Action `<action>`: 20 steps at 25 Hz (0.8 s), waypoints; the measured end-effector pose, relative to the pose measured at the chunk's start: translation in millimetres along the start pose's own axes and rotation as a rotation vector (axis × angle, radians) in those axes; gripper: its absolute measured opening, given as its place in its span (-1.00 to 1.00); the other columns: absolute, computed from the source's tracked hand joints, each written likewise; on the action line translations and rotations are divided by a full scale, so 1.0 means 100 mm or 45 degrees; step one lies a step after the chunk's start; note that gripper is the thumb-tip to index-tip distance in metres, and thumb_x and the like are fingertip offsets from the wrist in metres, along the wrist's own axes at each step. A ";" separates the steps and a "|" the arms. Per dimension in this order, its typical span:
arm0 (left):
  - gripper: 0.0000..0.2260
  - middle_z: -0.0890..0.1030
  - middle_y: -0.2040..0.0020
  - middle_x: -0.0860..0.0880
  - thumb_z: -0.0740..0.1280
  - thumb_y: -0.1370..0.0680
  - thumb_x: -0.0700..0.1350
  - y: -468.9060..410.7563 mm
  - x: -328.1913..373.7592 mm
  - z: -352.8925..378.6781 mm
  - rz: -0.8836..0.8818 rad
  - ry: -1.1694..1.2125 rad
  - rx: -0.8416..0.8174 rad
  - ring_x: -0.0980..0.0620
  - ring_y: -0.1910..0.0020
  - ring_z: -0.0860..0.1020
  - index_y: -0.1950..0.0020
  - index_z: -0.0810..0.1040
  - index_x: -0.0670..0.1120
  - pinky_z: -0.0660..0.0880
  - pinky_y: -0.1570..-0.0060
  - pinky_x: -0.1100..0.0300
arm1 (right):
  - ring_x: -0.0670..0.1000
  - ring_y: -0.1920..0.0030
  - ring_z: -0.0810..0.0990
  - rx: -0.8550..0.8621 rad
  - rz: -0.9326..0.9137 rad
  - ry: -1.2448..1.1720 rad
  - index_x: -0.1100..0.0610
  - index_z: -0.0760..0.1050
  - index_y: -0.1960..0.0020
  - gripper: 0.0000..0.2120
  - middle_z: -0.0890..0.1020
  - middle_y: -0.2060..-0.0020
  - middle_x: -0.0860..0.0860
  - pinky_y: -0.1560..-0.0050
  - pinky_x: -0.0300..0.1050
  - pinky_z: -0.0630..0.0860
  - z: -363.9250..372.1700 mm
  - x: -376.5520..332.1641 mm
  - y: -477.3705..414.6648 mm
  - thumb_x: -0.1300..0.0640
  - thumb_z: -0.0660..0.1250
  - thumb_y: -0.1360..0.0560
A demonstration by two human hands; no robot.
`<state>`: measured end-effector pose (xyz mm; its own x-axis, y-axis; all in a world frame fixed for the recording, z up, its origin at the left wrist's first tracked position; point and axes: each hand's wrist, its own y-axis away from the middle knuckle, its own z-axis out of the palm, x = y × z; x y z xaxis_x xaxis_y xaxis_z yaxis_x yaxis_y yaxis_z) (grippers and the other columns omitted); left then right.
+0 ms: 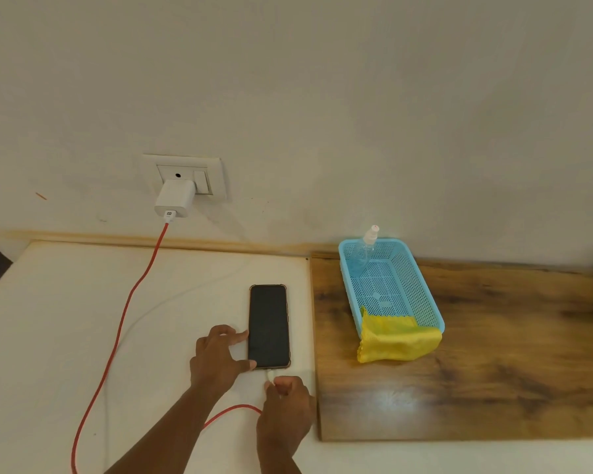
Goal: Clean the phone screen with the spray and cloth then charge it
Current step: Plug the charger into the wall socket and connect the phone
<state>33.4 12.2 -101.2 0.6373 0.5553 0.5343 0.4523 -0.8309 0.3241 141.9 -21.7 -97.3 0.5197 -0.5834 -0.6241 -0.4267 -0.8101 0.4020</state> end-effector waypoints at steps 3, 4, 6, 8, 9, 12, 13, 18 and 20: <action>-0.50 0.38 -0.38 0.03 0.47 -0.37 0.09 0.02 0.02 0.00 -0.009 -0.051 0.006 -0.03 -0.32 0.34 -0.28 0.48 0.06 0.38 -0.23 0.07 | 0.00 0.05 0.59 0.055 0.015 -0.015 0.12 0.59 -0.03 -0.79 0.69 0.03 0.05 -0.12 -0.09 0.53 0.04 -0.04 0.06 0.04 0.38 -0.46; -0.50 0.38 -0.38 0.04 0.46 -0.38 0.10 0.03 0.03 0.00 -0.013 -0.069 0.010 -0.03 -0.33 0.33 -0.28 0.48 0.07 0.38 -0.23 0.07 | 0.01 0.04 0.60 0.069 0.022 -0.022 0.14 0.59 -0.04 -0.78 0.69 0.02 0.06 -0.13 -0.08 0.53 0.05 -0.05 0.07 0.05 0.37 -0.46; -0.51 0.37 -0.39 0.05 0.45 -0.38 0.11 0.03 0.05 0.00 -0.020 -0.109 0.021 -0.02 -0.33 0.33 -0.28 0.47 0.08 0.38 -0.23 0.06 | 0.02 0.04 0.62 0.066 0.041 -0.041 0.18 0.60 -0.07 -0.76 0.69 0.01 0.08 -0.14 -0.08 0.53 0.05 -0.06 0.05 0.07 0.37 -0.47; -0.51 0.37 -0.39 0.05 0.44 -0.39 0.11 0.04 0.06 0.00 -0.028 -0.130 0.027 -0.02 -0.33 0.33 -0.29 0.46 0.08 0.37 -0.23 0.06 | 0.01 0.04 0.63 0.017 0.058 -0.048 0.18 0.60 -0.09 -0.75 0.69 0.00 0.08 -0.13 -0.12 0.53 0.04 -0.05 0.03 0.07 0.36 -0.47; -0.51 0.37 -0.39 0.05 0.44 -0.39 0.11 0.04 0.06 0.00 -0.028 -0.130 0.025 -0.02 -0.34 0.33 -0.29 0.46 0.08 0.37 -0.24 0.05 | 0.00 0.04 0.64 -0.004 0.064 -0.054 0.18 0.59 -0.09 -0.75 0.69 0.00 0.07 -0.13 -0.13 0.53 0.03 -0.05 0.01 0.07 0.36 -0.48; -0.52 0.35 -0.40 0.05 0.42 -0.40 0.12 0.05 0.04 0.00 -0.014 -0.153 0.007 -0.02 -0.36 0.31 -0.30 0.44 0.10 0.34 -0.26 0.04 | -0.02 0.08 0.64 -0.026 0.063 -0.083 0.18 0.61 -0.05 -0.78 0.69 0.04 0.07 -0.10 -0.16 0.55 0.02 -0.07 -0.01 0.09 0.38 -0.47; -0.52 0.35 -0.41 0.05 0.41 -0.41 0.12 0.05 0.04 0.00 -0.015 -0.157 0.004 -0.02 -0.36 0.31 -0.30 0.43 0.10 0.34 -0.27 0.04 | -0.02 0.11 0.64 -0.022 0.046 -0.085 0.18 0.62 -0.02 -0.80 0.70 0.07 0.07 -0.07 -0.16 0.56 0.02 -0.07 -0.02 0.10 0.39 -0.45; -0.51 0.35 -0.41 0.06 0.40 -0.42 0.13 0.05 0.05 0.02 -0.007 -0.201 0.002 -0.03 -0.37 0.31 -0.31 0.41 0.10 0.33 -0.28 0.02 | -0.05 0.18 0.61 -0.036 -0.017 -0.037 0.17 0.63 0.00 -0.83 0.70 0.10 0.06 -0.01 -0.20 0.57 0.00 -0.11 -0.04 0.12 0.40 -0.44; -0.51 0.36 -0.41 0.05 0.41 -0.41 0.13 0.03 0.03 0.04 -0.007 -0.204 -0.003 -0.03 -0.36 0.31 -0.31 0.41 0.10 0.33 -0.28 0.01 | -0.03 0.16 0.64 -0.043 -0.023 -0.016 0.17 0.63 0.00 -0.82 0.70 0.10 0.07 -0.01 -0.20 0.57 -0.02 -0.13 -0.05 0.11 0.40 -0.45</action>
<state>39.1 11.6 -101.3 0.7265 0.5580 0.4010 0.4547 -0.8279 0.3283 139.2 -10.4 -89.9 0.5177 -0.5680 -0.6398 -0.3919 -0.8222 0.4129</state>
